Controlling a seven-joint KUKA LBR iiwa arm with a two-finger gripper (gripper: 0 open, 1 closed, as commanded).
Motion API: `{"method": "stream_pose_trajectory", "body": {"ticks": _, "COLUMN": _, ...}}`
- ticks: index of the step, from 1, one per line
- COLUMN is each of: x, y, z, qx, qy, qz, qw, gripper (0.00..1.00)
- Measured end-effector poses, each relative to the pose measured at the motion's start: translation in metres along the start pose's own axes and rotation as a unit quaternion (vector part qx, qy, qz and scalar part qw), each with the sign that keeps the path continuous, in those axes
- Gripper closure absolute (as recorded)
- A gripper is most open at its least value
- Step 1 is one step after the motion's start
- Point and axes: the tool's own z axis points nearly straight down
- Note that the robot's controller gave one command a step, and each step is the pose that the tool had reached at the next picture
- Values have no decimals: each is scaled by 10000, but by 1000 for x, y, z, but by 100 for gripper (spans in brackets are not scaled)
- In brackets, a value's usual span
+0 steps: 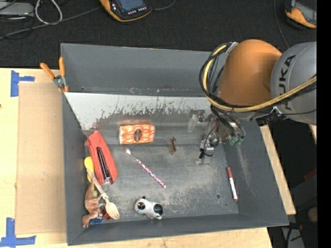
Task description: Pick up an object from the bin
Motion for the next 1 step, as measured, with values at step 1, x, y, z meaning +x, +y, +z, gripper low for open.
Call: {"method": "stream_pose_trajectory", "body": {"ticks": 1, "x": -1, "y": 0, "z": -5, "qx": 0, "qy": -40, "qz": 0, "qw": 10000, "gripper": 0}}
